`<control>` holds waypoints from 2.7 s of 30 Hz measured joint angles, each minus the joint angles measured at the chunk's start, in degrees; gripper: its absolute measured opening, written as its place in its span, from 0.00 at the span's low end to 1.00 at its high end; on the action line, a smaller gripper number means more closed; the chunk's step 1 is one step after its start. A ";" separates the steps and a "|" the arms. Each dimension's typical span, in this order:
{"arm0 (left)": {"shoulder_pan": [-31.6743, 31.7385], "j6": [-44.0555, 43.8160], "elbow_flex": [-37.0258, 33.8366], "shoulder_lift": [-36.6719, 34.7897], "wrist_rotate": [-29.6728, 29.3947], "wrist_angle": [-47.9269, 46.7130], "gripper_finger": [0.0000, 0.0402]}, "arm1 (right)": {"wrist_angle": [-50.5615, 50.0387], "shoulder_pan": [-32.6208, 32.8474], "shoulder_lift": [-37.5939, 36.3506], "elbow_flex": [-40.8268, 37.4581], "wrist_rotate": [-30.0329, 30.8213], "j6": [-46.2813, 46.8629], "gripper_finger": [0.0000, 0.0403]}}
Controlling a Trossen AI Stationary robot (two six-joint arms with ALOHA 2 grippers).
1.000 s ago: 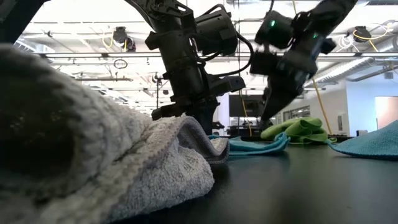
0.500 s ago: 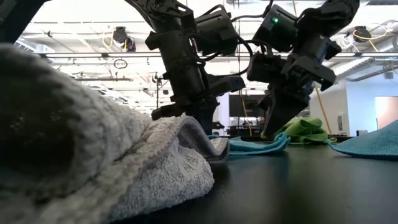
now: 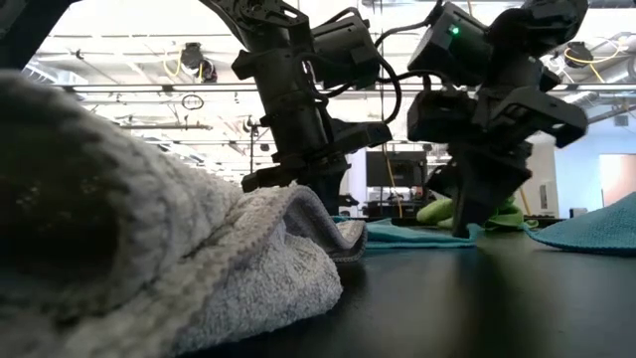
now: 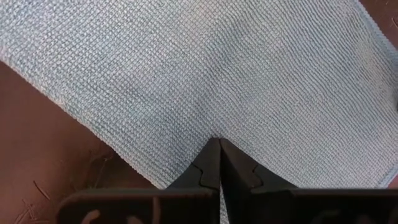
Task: Fold microfiber towels
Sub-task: Fold the top blue microfiber towel
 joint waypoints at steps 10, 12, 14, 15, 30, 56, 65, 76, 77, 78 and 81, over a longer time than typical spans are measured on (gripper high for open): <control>0.00 0.13 0.00 -0.02 0.02 -0.02 0.01 | -2.22 1.88 -0.11 0.00 -0.12 1.26 0.00; 0.00 0.11 0.00 -0.02 0.03 -0.02 0.02 | -2.27 2.44 -0.13 0.00 -0.12 1.55 0.00; 0.02 0.13 0.00 -0.02 0.02 -0.04 0.02 | -2.52 2.97 -0.41 -0.02 -0.12 1.53 0.00; 0.04 0.11 0.00 -0.02 0.04 -0.04 0.03 | -2.61 3.20 -0.57 -0.04 -0.09 1.53 0.00; 0.11 1.67 0.00 -0.48 0.62 -0.16 0.01 | -5.37 4.46 -5.09 -0.13 3.86 -1.52 0.00; -12.36 41.51 7.15 -6.32 -2.89 -10.91 0.04 | -13.52 4.10 -12.39 -0.07 4.53 -14.20 0.07; -15.81 50.38 7.11 -6.32 -6.60 -10.83 0.17 | -12.07 5.29 -12.39 -0.07 5.18 -18.13 0.24; -16.79 51.19 6.69 -1.61 -9.99 -11.15 0.33 | -6.91 7.73 -12.20 -0.07 7.79 -21.09 0.32; -16.81 51.20 6.69 -1.59 -10.64 -11.13 0.33 | -6.47 7.71 -11.93 -0.07 7.79 -21.46 0.32; -16.77 51.21 6.69 -1.59 -11.17 -11.05 0.33 | -6.18 7.67 -11.67 -0.07 7.77 -22.02 0.32; -16.63 51.19 6.69 -1.61 -12.26 -10.53 0.33 | -3.55 7.67 -9.76 -0.07 7.74 -23.40 0.32</control>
